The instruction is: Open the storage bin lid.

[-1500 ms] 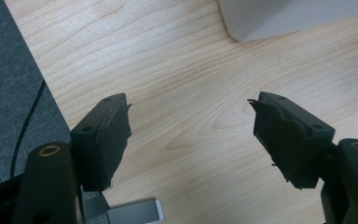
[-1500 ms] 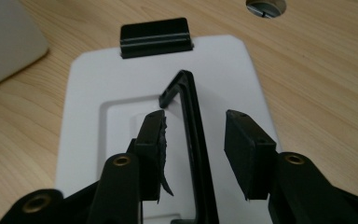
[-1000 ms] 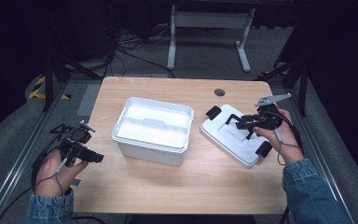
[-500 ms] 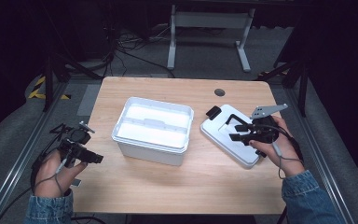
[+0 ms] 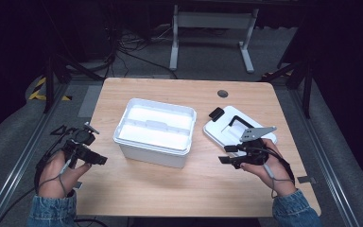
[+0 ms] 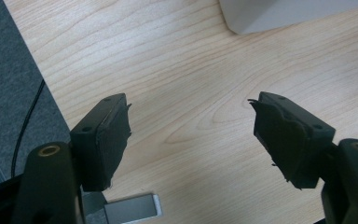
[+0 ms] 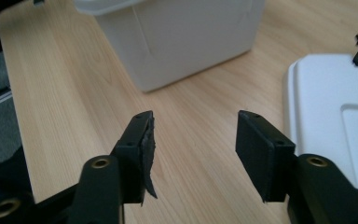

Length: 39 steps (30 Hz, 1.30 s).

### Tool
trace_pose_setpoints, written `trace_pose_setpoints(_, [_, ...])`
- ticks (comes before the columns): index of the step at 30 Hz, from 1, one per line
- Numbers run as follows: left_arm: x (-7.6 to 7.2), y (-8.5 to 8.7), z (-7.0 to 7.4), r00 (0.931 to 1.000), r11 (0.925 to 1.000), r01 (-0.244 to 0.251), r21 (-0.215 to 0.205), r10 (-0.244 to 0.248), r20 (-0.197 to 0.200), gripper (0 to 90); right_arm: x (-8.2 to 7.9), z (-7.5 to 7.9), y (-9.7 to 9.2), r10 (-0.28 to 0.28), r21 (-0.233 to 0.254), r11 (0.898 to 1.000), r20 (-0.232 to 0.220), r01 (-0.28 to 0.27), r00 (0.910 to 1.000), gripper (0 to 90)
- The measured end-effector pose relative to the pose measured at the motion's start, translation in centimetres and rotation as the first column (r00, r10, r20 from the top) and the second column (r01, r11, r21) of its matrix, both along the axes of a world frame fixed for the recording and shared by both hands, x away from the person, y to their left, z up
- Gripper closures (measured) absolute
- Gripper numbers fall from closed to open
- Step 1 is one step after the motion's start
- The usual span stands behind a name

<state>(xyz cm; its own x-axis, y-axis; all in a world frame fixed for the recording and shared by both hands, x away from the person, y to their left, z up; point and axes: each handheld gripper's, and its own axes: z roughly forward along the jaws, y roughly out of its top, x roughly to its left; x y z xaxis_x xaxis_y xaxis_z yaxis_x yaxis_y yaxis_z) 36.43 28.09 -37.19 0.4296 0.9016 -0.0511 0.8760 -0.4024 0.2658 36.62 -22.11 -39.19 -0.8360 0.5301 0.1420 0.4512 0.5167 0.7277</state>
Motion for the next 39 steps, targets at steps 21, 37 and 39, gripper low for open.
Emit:
trace_pose_setpoints(21, [0.3,-0.2,-0.3,0.9999,1.0,-0.002,-0.002,0.002,-0.013,27.2,-2.1,-6.5,1.8,-0.043,-0.03,0.999,0.067,0.045,0.9968,26.3])
trace_pose_setpoints(37, [0.5,-0.4,-0.4,0.9999,0.9999,0.011,0.008,-0.01,-0.012,27.2,-2.5,-9.1,2.4,-0.088,-0.032,0.995,0.127,0.093,0.9879,23.6])
trace_pose_setpoints(39, [0.5,-0.5,-0.4,0.9999,0.9999,0.009,0.007,-0.009,-0.009,27.2,-2.6,-9.1,2.4,-0.096,-0.029,0.994,0.132,0.101,0.9866,23.5])
